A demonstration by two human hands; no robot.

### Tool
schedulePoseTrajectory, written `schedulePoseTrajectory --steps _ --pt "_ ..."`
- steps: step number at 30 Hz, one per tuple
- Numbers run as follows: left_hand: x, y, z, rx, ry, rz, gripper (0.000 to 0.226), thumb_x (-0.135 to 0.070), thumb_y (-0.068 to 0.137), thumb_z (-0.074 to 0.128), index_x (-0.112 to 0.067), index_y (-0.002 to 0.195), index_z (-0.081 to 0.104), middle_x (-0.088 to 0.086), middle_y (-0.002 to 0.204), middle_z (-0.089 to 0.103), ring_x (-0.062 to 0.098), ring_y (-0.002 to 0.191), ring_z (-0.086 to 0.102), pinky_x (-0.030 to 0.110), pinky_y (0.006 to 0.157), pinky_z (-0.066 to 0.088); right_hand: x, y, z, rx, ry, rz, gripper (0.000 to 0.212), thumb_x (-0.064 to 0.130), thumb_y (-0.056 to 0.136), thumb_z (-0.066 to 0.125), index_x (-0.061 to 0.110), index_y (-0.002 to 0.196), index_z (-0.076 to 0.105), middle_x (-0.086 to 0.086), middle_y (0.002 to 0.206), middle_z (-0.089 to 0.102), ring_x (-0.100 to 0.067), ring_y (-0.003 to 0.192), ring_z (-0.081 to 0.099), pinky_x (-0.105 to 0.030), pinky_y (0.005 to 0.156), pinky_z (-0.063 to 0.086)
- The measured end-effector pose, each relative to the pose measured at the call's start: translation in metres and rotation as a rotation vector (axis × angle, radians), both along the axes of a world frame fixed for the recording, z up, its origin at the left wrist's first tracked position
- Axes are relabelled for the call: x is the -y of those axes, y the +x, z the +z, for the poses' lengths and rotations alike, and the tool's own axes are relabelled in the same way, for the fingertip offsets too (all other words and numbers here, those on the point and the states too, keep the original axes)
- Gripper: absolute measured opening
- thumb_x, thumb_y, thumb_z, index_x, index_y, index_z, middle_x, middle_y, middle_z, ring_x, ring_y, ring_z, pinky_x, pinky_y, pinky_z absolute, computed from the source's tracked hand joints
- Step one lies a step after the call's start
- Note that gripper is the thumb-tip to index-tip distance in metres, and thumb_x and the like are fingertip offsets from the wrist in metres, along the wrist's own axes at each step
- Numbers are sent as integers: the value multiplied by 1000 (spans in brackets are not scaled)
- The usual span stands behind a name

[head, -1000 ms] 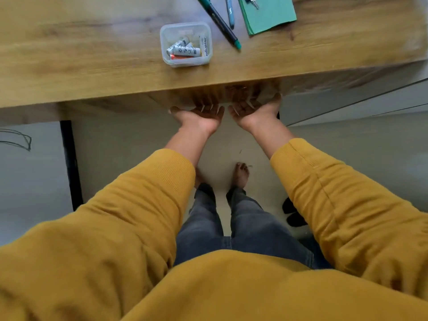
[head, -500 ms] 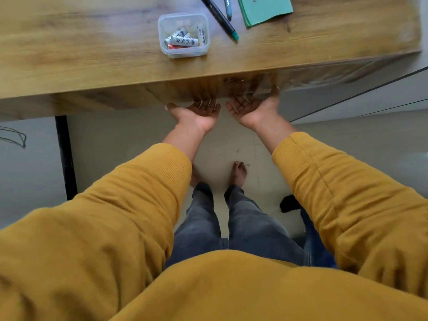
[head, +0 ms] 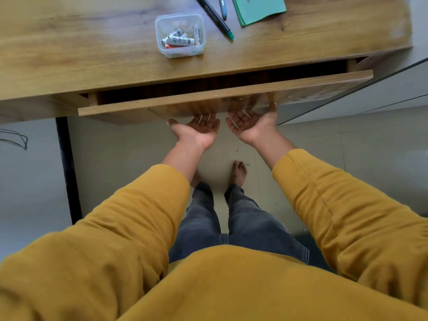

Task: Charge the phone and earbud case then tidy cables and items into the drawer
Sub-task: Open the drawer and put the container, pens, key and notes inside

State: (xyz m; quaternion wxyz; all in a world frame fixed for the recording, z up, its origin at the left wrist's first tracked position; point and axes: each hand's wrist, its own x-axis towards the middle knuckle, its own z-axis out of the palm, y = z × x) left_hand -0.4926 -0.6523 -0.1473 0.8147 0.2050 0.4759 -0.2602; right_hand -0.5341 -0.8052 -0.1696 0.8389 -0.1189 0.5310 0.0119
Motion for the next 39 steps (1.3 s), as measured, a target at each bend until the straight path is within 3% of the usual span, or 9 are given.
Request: schedulePoseTrajectory --steps 12,18,22,25,27,29,32,35,39 --pt "-13 -51 5 -43 71 -79 93 -77 102 21 -1 143 56 25 141 64 40 135 59 53 127 30 -10 -62 11 -12 -7 104 82 75 100 28 10 145 53 -21 139 65 -42 129 60 -54 109 43" --pt "-24 -78 4 -85 97 -159 66 -50 112 15 -7 139 58 19 148 61 42 139 55 54 127 29 -9 -94 13 -53 10 164 79 72 102 27 10 144 53 -24 135 67 -43 126 61 -53 96 49" --pt "-39 -95 18 -58 83 -465 49 -28 112 31 -3 148 52 25 147 60 42 139 55 52 124 35 -4 -112 28 -97 -55 362 64 58 108 29 10 142 55 -24 133 68 -40 120 64 -48 91 51" --pt "-54 -98 50 151 75 -935 44 -21 110 38 -1 144 58 21 141 67 37 136 61 46 119 44 -1 -121 59 -75 -333 894 39 35 111 40 13 137 61 -15 127 73 -36 121 67 -47 101 52" --pt "-63 -90 78 359 94 -1166 43 -23 113 38 -1 140 62 18 133 72 33 125 69 43 111 53 1 -121 91 -24 -591 1254 29 26 109 50 18 132 64 -6 119 75 -30 115 69 -38 92 54" --pt "-67 -76 105 564 171 -1255 38 -24 114 43 0 133 67 17 119 75 30 108 74 39 97 60 5 -116 124 75 -780 1426 25 25 109 52 21 130 65 0 116 74 -20 109 70 -33 86 53" --pt "-64 -56 129 843 550 -1272 21 -19 108 59 -7 113 76 9 96 76 21 88 71 32 79 59 10 -100 162 215 -973 1418 20 28 108 55 24 124 67 4 110 74 -12 101 71 -30 84 55" --pt "-54 -41 129 1033 1088 -1327 12 -28 103 69 -23 102 79 -4 93 75 13 89 71 29 76 58 14 -77 172 269 -1270 1357 17 30 107 58 25 117 70 5 102 75 -11 95 71 -27 77 55" --pt "-39 -26 117 1006 1264 -1515 16 -35 100 71 -27 111 79 -6 106 76 13 100 70 35 87 60 11 -51 160 205 -1582 1379 19 33 106 57 25 118 69 7 103 69 -10 94 65 -26 72 50"
